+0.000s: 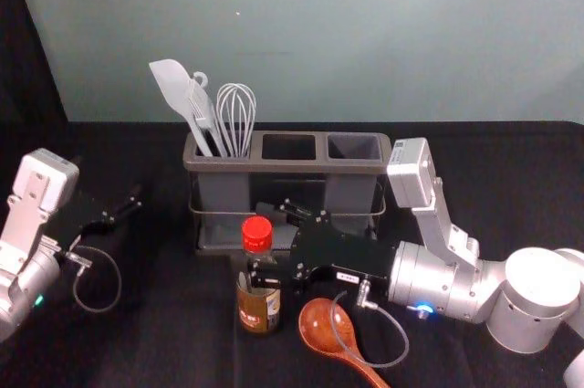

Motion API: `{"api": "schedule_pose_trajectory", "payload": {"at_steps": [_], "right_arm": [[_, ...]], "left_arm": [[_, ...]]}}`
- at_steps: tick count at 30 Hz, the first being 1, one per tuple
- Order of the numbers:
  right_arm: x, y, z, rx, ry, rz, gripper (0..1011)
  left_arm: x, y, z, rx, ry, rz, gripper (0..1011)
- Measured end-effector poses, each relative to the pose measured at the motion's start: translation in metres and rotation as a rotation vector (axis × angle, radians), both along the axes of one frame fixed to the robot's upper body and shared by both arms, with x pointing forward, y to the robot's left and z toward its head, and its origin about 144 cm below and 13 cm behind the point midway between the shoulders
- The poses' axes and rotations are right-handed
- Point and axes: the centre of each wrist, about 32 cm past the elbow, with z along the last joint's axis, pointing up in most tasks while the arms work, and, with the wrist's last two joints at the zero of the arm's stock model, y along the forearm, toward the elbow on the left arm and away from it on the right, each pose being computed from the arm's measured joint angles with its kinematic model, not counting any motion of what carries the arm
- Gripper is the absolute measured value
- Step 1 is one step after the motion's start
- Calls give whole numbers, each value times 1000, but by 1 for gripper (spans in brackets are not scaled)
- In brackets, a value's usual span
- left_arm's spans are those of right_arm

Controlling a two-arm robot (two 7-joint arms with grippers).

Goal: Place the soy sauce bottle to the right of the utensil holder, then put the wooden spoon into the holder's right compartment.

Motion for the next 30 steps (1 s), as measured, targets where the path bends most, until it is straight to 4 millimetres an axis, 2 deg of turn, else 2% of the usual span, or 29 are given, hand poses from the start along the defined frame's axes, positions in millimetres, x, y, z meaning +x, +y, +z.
{"api": "schedule_pose_trajectory", "payload": {"at_steps": [17,30], "right_arm": [[0,0,0,1,0,1,393],[-4,-1,4,-6,-25,-8,387]], "left_arm": [[0,0,0,0,0,0,1012],[0,0,0,0,0,0,1011]]}}
